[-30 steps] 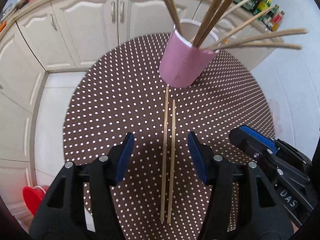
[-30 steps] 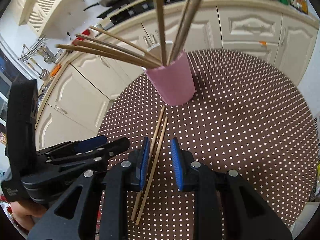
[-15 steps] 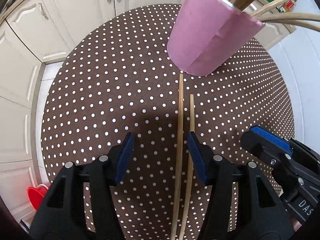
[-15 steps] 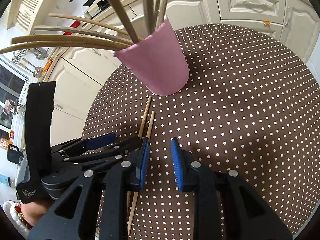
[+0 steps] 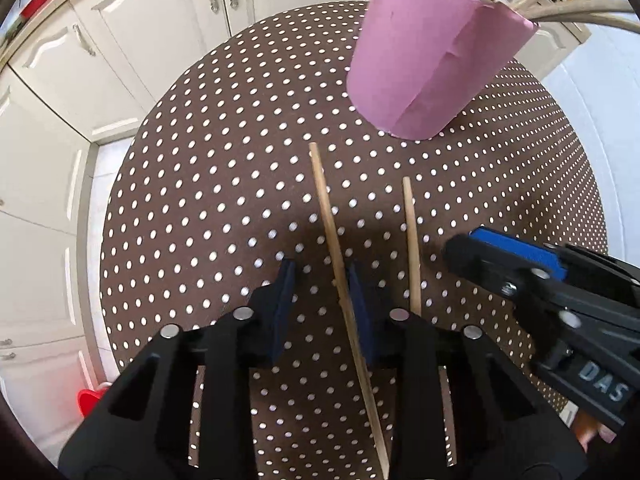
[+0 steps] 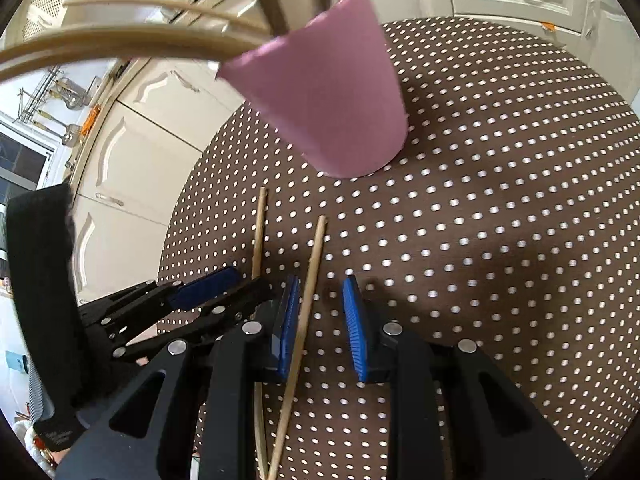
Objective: Organize utensils
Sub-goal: 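Close the right gripper on one of the remaining chopsticks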
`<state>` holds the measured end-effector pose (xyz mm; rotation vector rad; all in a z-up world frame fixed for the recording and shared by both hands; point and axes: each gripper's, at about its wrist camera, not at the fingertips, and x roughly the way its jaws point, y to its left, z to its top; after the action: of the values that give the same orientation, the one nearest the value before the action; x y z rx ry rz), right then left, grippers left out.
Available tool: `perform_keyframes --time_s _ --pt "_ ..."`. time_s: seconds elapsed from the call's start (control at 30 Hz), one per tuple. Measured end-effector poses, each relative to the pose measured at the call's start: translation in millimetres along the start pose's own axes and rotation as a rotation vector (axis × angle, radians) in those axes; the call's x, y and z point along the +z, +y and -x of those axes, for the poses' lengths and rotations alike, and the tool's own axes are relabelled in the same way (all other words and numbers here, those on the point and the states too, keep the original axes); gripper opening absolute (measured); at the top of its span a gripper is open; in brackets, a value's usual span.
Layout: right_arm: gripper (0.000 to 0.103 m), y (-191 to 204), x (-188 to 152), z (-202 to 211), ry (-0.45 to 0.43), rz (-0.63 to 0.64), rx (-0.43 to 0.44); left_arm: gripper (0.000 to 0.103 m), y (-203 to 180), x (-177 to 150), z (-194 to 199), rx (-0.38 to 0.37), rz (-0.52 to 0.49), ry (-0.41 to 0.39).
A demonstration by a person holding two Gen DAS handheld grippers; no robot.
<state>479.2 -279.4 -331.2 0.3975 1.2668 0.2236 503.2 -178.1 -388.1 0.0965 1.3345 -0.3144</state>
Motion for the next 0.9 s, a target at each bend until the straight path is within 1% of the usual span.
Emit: perform_keyframes --time_s 0.07,0.27,0.43,0.47,0.53,0.6,0.7,0.8,0.9 --pt "0.022 4.4 0.9 -4.7 0.013 0.01 -0.004 0.023 10.1 -7.3 3.7 -0.01 0.006 0.001" --pt "0.022 12.0 7.3 -18.7 0.056 0.049 -0.063 0.022 29.9 -29.6 9.7 -0.053 0.044 0.011" --pt "0.02 24.9 9.2 -26.5 0.06 0.12 -0.121 0.022 48.7 -39.2 14.4 -0.072 0.115 0.001" --pt "0.019 27.3 9.7 -27.9 0.06 0.134 -0.13 0.022 53.1 -38.6 16.0 -0.07 0.133 -0.008" --pt "0.013 30.7 10.3 -30.0 0.058 0.169 -0.155 0.023 59.5 -36.1 16.5 -0.078 0.151 -0.013" --pt "0.008 35.2 12.2 -32.7 0.059 0.175 -0.156 0.023 65.8 -32.2 15.3 -0.071 0.161 -0.018" --pt "0.007 39.3 14.2 -38.4 0.063 0.17 -0.143 0.023 69.3 -21.1 11.3 -0.068 0.175 -0.013" --pt "0.005 36.8 15.4 -38.1 0.07 0.156 -0.115 0.023 66.7 -6.1 5.9 -0.066 0.162 -0.018" --pt "0.005 35.4 16.9 -35.1 0.072 0.147 -0.086 0.023 60.8 11.0 -0.4 -0.042 0.147 -0.019"
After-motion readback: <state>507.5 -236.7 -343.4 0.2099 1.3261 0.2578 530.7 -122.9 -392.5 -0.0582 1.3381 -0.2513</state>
